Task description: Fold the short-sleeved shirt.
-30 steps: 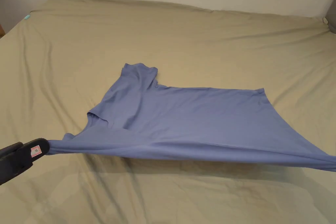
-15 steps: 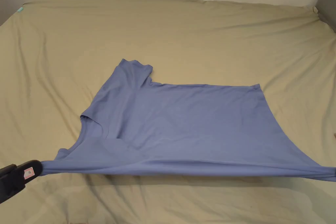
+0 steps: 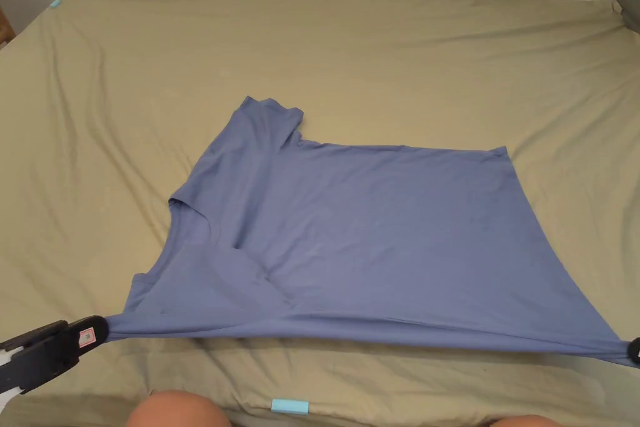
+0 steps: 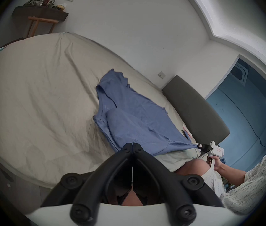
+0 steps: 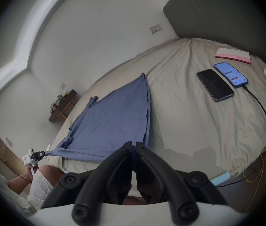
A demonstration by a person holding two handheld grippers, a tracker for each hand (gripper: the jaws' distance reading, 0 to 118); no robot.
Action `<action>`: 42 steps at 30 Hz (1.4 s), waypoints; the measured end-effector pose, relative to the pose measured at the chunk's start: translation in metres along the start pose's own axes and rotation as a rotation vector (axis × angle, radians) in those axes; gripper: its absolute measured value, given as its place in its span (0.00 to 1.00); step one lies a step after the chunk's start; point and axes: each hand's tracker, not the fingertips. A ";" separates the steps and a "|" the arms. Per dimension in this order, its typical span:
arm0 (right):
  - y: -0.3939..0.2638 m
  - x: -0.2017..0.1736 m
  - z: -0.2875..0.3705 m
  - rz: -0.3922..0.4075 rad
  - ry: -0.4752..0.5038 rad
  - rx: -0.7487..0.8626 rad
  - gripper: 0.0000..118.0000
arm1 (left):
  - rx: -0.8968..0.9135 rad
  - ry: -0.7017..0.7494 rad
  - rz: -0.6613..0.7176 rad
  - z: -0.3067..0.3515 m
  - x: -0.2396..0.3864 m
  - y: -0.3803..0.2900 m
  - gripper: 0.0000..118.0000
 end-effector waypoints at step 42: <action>-0.017 0.012 0.005 -0.034 -0.121 0.025 0.89 | -0.058 0.117 0.044 0.007 -0.018 -0.027 0.79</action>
